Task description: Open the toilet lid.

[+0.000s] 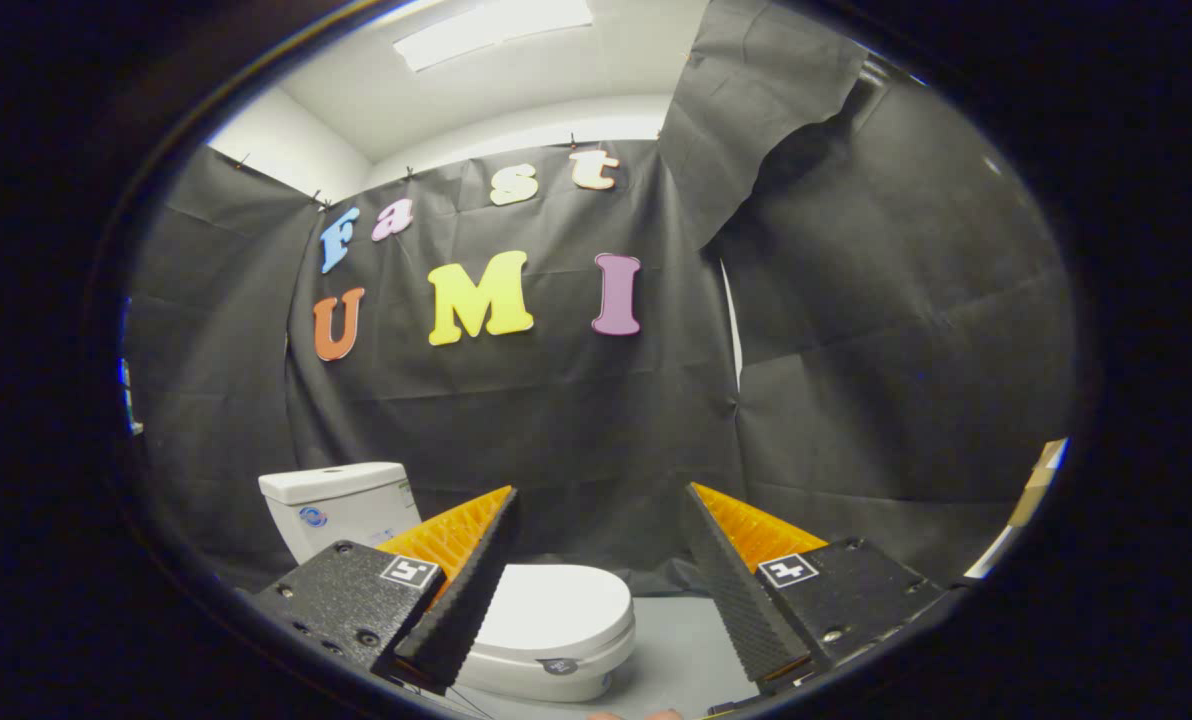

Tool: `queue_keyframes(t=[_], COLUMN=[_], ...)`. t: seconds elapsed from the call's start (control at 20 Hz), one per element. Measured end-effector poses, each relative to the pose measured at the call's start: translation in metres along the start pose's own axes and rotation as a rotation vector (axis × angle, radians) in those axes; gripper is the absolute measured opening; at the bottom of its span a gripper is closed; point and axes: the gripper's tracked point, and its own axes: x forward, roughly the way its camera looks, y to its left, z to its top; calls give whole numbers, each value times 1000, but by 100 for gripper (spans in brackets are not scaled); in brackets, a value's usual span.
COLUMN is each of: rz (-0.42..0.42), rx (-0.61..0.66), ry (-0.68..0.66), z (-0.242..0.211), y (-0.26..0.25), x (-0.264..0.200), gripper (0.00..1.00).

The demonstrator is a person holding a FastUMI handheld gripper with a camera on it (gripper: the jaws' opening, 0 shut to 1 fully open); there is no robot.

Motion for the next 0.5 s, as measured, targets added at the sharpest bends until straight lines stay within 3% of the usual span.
queue_keyframes(t=[0.5], rz=[8], rx=[10], ry=[9], z=[-5], y=[2], x=[8], gripper=[100])
